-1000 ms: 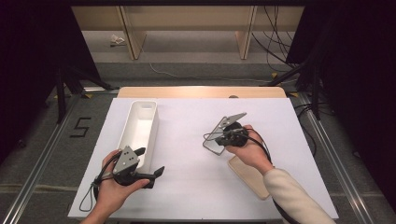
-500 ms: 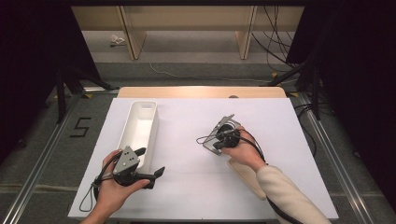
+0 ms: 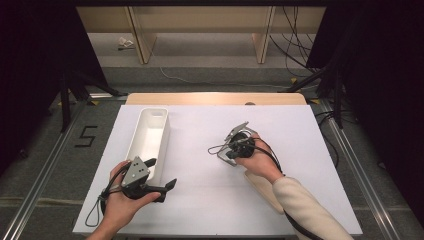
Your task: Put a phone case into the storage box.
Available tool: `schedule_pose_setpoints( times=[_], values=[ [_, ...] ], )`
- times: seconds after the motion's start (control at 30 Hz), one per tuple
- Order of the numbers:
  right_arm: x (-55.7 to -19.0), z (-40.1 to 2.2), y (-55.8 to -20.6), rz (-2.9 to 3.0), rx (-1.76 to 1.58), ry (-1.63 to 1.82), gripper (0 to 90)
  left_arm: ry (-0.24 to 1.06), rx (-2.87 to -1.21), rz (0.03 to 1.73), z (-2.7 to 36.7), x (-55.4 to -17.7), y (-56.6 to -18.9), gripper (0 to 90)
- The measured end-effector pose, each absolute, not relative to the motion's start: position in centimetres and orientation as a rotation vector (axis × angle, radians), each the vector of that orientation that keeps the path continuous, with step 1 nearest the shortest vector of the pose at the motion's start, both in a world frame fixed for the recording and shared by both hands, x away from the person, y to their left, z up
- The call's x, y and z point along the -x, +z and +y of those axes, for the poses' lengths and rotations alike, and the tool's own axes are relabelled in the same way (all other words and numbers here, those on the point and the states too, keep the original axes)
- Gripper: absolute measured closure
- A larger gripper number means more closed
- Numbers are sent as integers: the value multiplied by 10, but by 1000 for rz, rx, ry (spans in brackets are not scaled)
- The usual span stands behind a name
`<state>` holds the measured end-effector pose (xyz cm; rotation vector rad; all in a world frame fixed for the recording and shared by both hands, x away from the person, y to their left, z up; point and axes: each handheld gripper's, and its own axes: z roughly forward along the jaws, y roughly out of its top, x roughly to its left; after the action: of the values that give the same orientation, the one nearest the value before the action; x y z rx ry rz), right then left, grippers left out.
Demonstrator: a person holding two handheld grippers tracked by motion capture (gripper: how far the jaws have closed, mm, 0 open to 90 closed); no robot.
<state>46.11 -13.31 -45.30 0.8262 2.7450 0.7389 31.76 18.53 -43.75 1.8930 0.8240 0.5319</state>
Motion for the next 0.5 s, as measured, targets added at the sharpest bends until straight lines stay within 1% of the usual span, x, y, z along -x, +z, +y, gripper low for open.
schedule_pose_setpoints(
  times=[0.2,0.3,0.5],
  values=[
    [-469,-130,-458,2771,-845,657,900,534,-1888,826,187,-317,-437,62],
    [-465,-135,-461,2812,-826,583,900,530,-1888,827,187,-318,-437,62],
    [-463,-143,-460,2837,-783,550,900,534,-1890,823,186,-317,-437,62]
  ],
)
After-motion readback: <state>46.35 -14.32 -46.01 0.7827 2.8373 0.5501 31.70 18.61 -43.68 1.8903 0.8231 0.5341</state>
